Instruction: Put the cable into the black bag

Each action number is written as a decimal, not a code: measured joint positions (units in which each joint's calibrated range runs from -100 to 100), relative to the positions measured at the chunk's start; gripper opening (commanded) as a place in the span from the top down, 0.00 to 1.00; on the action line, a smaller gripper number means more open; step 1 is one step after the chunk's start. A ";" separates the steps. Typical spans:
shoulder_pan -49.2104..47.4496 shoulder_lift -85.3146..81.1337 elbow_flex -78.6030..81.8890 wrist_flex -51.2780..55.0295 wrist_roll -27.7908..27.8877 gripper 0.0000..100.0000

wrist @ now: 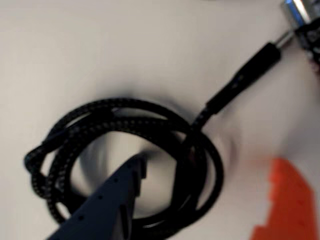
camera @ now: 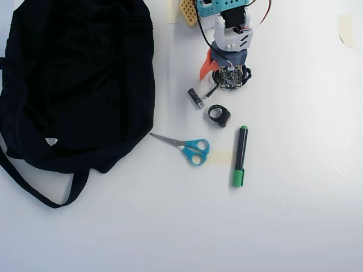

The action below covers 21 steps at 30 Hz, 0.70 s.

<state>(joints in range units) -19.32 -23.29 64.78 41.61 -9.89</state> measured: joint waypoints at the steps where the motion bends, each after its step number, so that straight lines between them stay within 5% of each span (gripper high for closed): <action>1: 0.00 0.00 0.00 0.17 0.00 0.87; 8: 0.00 0.25 0.00 0.17 -0.10 0.98; 21: 0.00 -0.08 0.00 0.09 -0.20 0.98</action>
<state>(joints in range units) -19.32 -23.37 64.78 41.69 -10.09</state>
